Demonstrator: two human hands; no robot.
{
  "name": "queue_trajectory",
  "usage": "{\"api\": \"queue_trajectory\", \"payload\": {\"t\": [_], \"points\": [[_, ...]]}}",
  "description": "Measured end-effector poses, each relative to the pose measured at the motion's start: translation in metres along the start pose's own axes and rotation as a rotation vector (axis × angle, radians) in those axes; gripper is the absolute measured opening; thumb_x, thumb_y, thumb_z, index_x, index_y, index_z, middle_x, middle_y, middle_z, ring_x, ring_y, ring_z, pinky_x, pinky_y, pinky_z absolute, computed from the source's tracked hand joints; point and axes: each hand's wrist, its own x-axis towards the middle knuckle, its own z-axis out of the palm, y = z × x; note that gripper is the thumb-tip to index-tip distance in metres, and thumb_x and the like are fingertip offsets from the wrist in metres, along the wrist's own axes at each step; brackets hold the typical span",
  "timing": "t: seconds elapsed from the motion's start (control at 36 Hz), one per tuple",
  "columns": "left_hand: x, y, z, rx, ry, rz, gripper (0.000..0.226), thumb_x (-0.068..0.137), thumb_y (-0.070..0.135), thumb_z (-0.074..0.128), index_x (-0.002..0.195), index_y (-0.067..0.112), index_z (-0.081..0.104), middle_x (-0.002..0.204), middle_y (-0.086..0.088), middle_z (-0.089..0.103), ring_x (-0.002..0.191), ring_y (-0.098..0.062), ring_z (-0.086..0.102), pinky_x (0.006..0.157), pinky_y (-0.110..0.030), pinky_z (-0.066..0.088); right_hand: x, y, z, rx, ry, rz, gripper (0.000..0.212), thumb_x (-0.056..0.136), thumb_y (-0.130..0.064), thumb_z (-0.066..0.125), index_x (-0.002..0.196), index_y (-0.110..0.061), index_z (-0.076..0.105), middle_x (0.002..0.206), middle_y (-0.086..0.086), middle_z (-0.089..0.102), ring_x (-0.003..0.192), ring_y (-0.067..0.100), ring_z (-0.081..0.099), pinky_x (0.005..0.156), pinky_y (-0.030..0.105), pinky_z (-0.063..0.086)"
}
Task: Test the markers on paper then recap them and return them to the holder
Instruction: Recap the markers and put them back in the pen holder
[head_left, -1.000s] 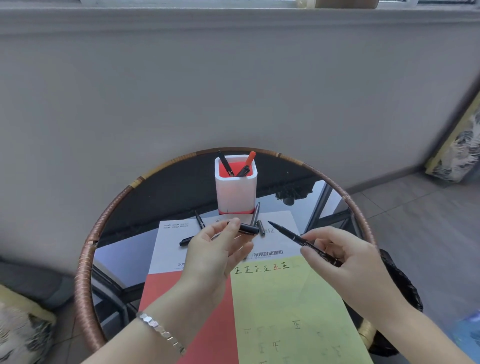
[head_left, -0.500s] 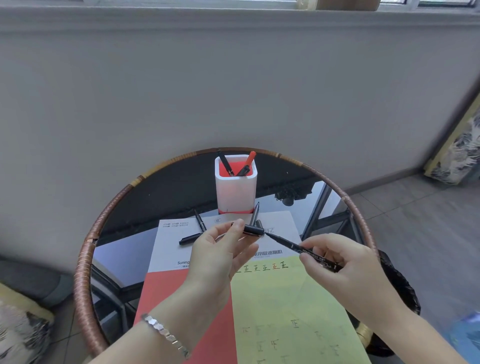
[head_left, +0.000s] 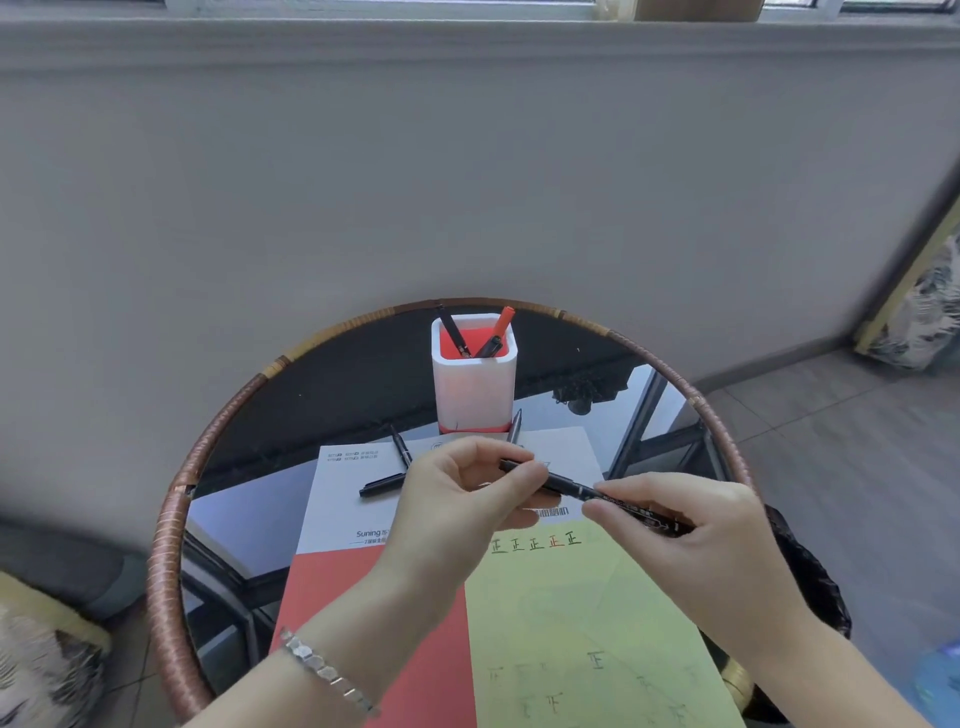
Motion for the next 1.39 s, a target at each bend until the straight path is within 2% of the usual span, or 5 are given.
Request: {"api": "queue_trajectory", "payload": {"t": [0.31, 0.53, 0.75, 1.08, 1.39], "points": [[-0.010, -0.007, 0.008, -0.210, 0.087, 0.062, 0.009, 0.083, -0.003, 0.061, 0.079, 0.005, 0.062, 0.066, -0.007, 0.071, 0.063, -0.019, 0.069, 0.060, -0.022, 0.056, 0.002, -0.010, 0.008, -0.116, 0.070, -0.058, 0.022, 0.069, -0.039, 0.063, 0.067, -0.020, 0.074, 0.057, -0.010, 0.068, 0.051, 0.008, 0.061, 0.046, 0.025, 0.045], [-0.018, -0.010, 0.007, -0.250, 0.037, 0.185, 0.006, 0.065, 0.010, 0.066, 0.071, 0.010, 0.066, 0.074, -0.014, 0.073, 0.066, -0.023, 0.070, 0.057, -0.025, 0.055, 0.006, -0.015, -0.001, 0.416, -0.088, 0.353, 0.014, 0.066, 0.002, 0.075, 0.060, -0.011, 0.075, 0.046, 0.008, 0.062, 0.039, 0.005, 0.050, 0.042, 0.013, 0.040], [0.011, -0.011, -0.018, -0.170, 0.299, 0.058, 0.013, 0.078, 0.005, 0.069, 0.089, 0.007, 0.063, 0.074, -0.008, 0.074, 0.065, -0.014, 0.070, 0.056, -0.017, 0.053, 0.028, 0.016, 0.029, 0.092, -0.354, 0.426, 0.012, 0.081, -0.033, 0.067, 0.091, -0.029, 0.064, 0.077, -0.007, 0.068, 0.067, 0.001, 0.060, 0.059, 0.008, 0.043], [0.031, 0.046, -0.044, 0.345, 0.411, 0.906, 0.015, 0.083, 0.003, 0.065, 0.092, 0.015, 0.062, 0.089, 0.002, 0.067, 0.085, -0.011, 0.066, 0.079, -0.021, 0.051, 0.073, 0.048, 0.093, -0.372, -0.386, 0.368, 0.033, 0.089, -0.020, 0.048, 0.122, -0.016, 0.051, 0.093, 0.001, 0.048, 0.083, 0.020, 0.050, 0.067, 0.028, 0.039], [0.115, 0.033, -0.030, 0.901, 0.260, 0.603, 0.020, 0.089, 0.017, 0.060, 0.108, 0.009, 0.060, 0.097, -0.005, 0.067, 0.090, -0.020, 0.062, 0.081, -0.033, 0.052, 0.056, 0.053, 0.073, -0.199, -0.329, 0.462, 0.029, 0.086, -0.013, 0.049, 0.114, -0.014, 0.057, 0.065, -0.006, 0.040, 0.053, 0.009, 0.039, 0.047, 0.020, 0.032]]}}
